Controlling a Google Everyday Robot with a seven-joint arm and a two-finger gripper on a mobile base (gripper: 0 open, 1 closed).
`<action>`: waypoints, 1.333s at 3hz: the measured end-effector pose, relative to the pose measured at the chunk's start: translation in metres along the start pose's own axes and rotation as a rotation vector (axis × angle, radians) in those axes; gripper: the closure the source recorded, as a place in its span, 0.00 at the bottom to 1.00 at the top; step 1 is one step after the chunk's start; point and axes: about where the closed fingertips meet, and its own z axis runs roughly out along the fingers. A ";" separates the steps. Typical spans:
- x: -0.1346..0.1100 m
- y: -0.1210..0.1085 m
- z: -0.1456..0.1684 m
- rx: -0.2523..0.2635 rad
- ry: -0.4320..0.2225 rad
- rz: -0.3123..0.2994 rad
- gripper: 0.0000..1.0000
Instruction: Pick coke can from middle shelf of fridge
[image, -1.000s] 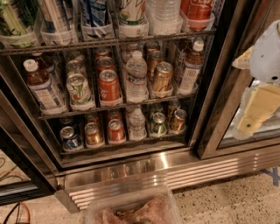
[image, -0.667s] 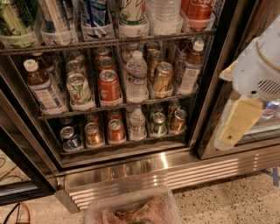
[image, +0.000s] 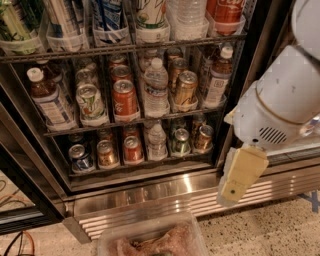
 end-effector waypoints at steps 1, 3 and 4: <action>0.000 0.002 0.002 -0.005 0.000 0.000 0.00; -0.013 0.011 0.048 0.022 -0.022 0.062 0.00; -0.015 -0.004 0.085 0.053 -0.064 0.161 0.00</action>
Offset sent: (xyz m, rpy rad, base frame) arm -0.0047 0.0112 -0.0207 -0.0060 -0.0312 -0.0232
